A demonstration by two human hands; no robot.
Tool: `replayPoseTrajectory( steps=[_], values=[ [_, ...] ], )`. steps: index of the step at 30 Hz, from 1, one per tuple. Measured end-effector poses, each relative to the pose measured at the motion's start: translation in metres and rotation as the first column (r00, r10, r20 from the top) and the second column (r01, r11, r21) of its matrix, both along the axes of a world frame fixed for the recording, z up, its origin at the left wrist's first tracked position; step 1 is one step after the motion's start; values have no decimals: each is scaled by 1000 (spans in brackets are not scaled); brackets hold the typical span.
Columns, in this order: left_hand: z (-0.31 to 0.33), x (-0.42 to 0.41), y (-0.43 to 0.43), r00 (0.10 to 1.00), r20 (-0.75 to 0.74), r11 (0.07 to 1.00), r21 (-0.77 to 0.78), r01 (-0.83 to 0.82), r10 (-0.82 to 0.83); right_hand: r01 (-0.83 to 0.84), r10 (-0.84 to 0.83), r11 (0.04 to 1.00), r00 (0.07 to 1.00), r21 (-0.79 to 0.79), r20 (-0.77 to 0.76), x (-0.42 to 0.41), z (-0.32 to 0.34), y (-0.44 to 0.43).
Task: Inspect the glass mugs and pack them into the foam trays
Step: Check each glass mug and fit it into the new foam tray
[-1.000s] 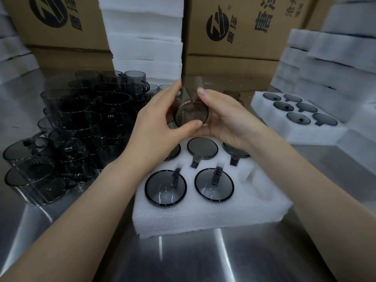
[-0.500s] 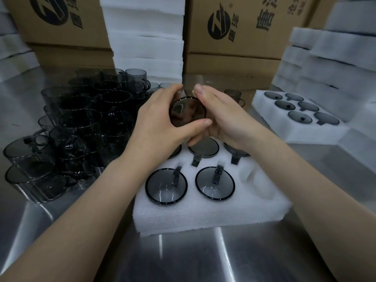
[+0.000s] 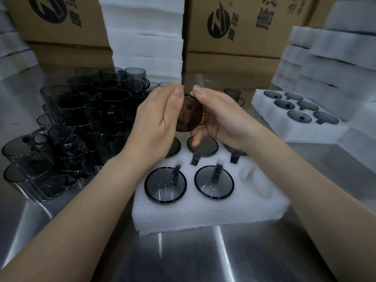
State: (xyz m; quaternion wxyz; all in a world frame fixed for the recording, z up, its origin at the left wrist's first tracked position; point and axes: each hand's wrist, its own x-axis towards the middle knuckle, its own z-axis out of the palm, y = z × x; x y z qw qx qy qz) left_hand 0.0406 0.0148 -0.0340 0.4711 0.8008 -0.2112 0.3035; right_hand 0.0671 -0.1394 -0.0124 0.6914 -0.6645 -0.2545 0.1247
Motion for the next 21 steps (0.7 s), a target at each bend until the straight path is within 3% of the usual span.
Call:
replayPoseTrajectory(
  steps=[12,21],
  values=[
    [-1,2,5,947,-186,963,7,268,-262,100,-89,992,988,81,-126,7,2,-4],
    [4,-3,2,969,-165,979,53,197,-186,4,0,999,993,33,-116,8,0,-6]
  ],
)
